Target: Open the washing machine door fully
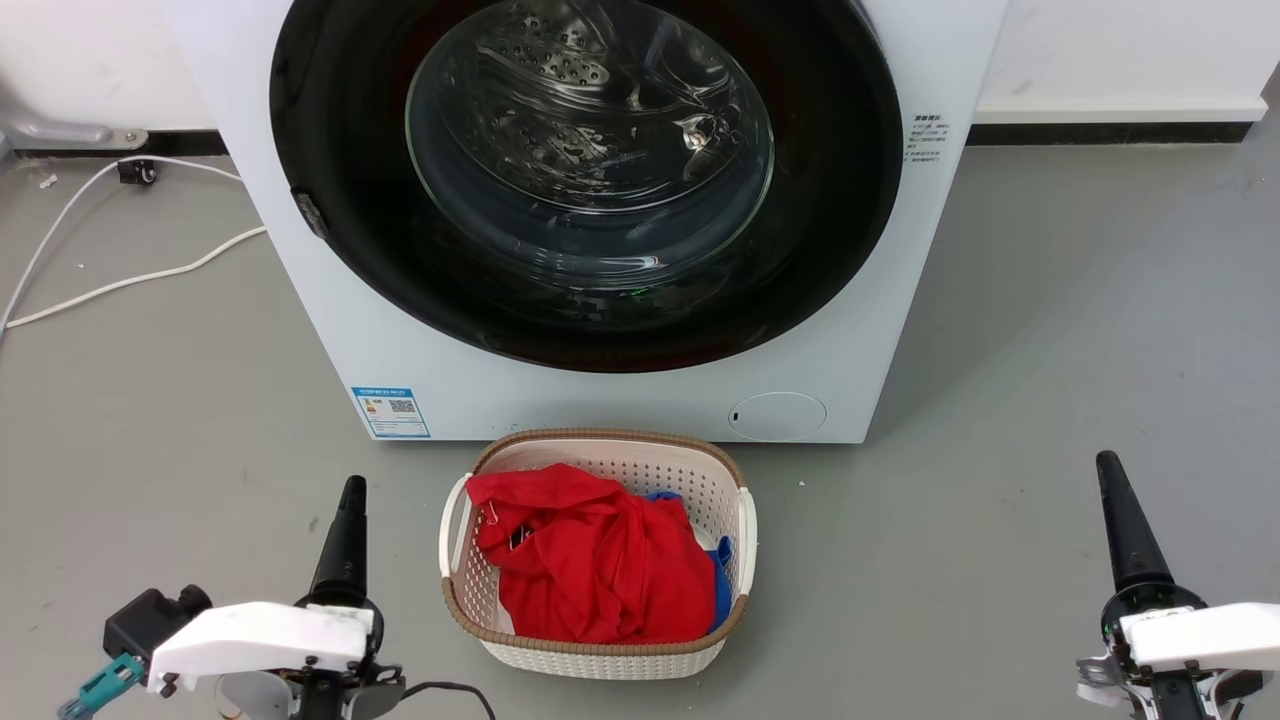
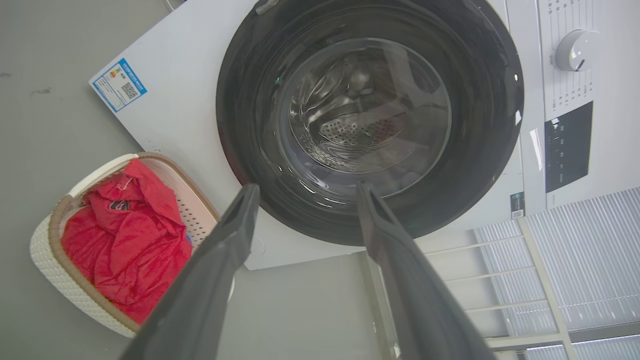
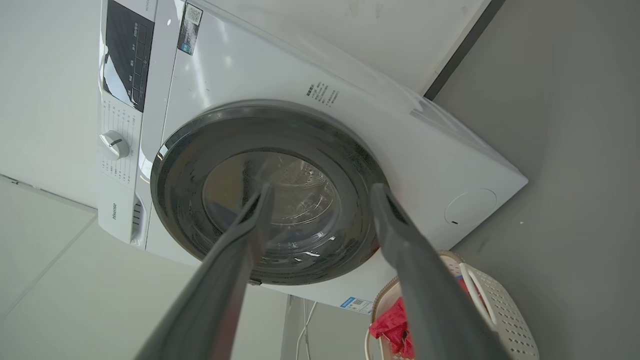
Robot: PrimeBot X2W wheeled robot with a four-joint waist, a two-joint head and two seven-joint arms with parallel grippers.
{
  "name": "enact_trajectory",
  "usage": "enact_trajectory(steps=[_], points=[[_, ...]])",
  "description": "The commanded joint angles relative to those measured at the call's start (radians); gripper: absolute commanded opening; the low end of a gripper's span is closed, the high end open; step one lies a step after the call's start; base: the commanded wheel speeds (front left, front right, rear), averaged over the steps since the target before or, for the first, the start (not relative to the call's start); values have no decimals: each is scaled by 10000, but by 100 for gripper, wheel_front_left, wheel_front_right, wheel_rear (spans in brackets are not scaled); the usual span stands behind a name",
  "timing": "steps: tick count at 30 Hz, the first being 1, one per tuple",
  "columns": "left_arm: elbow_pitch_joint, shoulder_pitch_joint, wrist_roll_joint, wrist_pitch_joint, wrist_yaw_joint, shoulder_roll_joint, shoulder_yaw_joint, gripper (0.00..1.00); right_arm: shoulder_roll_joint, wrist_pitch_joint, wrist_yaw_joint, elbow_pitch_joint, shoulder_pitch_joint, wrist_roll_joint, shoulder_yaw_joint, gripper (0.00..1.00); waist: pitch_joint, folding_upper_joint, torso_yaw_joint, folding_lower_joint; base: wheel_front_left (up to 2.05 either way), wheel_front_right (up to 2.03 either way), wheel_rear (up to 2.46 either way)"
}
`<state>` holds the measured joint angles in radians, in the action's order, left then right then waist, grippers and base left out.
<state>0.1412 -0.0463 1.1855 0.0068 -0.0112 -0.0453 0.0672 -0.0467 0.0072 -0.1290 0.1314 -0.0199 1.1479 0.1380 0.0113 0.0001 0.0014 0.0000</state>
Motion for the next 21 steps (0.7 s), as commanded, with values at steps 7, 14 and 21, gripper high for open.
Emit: enact_trajectory(steps=[7, 14, 21], points=[[-438, 38, -1955, -349, 517, -93, -394, 100, -45, -352, -15, -709, 163, -2185, -271, 100, 17, -1, 0, 0, 0, 0, 0], [-503, 110, -3023, -573, 968, -292, -770, 100, -46, -572, -16, -830, 367, -3522, -376, 100, 16, -1, 18, 0, 0, 0, 0], [-743, 156, -3947, -815, 1263, -545, -1263, 100, -47, -818, -17, -992, 537, -4701, -418, 100, 13, -1, 35, 0, 0, 0, 0]])
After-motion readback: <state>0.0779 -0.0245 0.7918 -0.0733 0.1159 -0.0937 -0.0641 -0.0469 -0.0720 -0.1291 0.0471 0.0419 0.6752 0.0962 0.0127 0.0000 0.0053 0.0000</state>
